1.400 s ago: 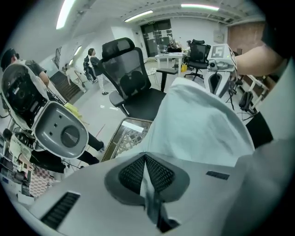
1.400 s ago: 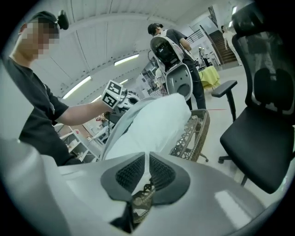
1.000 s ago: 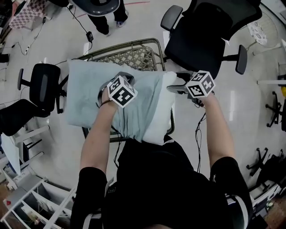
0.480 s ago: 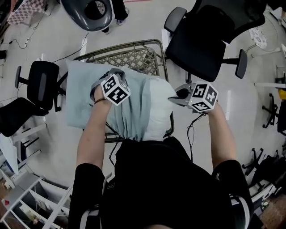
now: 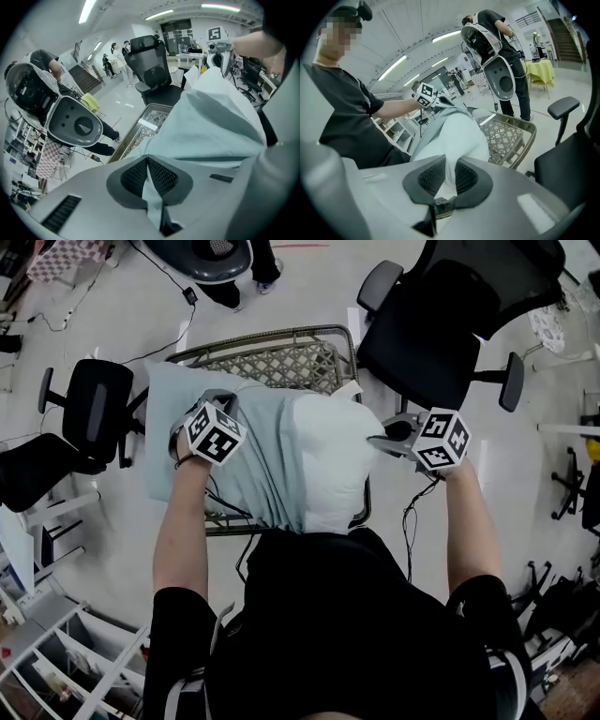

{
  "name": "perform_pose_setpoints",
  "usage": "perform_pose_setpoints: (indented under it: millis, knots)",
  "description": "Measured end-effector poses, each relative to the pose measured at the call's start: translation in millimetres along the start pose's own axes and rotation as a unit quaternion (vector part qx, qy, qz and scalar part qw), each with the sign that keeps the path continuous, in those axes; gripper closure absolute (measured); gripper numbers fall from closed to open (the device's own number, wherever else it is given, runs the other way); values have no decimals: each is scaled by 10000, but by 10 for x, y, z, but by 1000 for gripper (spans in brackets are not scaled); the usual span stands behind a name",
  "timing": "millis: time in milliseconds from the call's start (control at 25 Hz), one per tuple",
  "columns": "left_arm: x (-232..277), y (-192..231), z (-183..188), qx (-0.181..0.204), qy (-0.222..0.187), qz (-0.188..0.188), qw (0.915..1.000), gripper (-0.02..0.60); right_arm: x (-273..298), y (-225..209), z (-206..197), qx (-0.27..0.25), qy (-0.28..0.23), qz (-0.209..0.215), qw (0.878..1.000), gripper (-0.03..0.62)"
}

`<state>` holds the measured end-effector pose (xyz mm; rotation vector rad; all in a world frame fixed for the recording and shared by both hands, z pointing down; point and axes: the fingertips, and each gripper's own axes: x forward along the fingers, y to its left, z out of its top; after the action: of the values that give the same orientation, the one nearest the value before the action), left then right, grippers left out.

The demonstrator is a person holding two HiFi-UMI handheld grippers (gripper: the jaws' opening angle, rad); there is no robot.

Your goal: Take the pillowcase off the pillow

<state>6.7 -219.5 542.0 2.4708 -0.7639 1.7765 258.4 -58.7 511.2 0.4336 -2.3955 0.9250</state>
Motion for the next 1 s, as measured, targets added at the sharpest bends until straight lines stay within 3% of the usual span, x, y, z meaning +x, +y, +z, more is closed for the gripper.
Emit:
perform_pose_setpoints:
  millis: [160, 280, 360, 520, 720, 840, 920, 1000]
  knots:
    - [-73, -193, 360, 37, -435, -103, 9990, 569, 41, 161, 153, -407, -45, -88, 9991, 559]
    - [-167, -452, 758, 95, -1021, -560, 9931, 449, 64, 310, 217, -621, -104, -65, 9980, 559]
    - [-192, -601, 949, 120, -1269, -850, 9882, 412, 47, 428, 234, -681, -177, 4, 9975, 559]
    - [-39, -744, 999, 251, -1116, -1158, 9867, 390, 61, 621, 175, -835, -94, 44, 9965, 559]
    - [5, -636, 929, -39, -1036, -1177, 9876, 338, 19, 748, 69, -830, -138, 129, 9964, 560]
    - [-78, -513, 901, -426, -1161, -1340, 9832, 318, -31, 826, 59, -855, -258, 180, 9958, 560]
    - [-73, -570, 873, -536, -1127, -1636, 9786, 318, -43, 886, 58, -916, -282, 217, 9952, 560]
    - [-67, -704, 844, -300, -959, -1870, 9772, 392, -37, 916, 48, -953, -244, 199, 9950, 560]
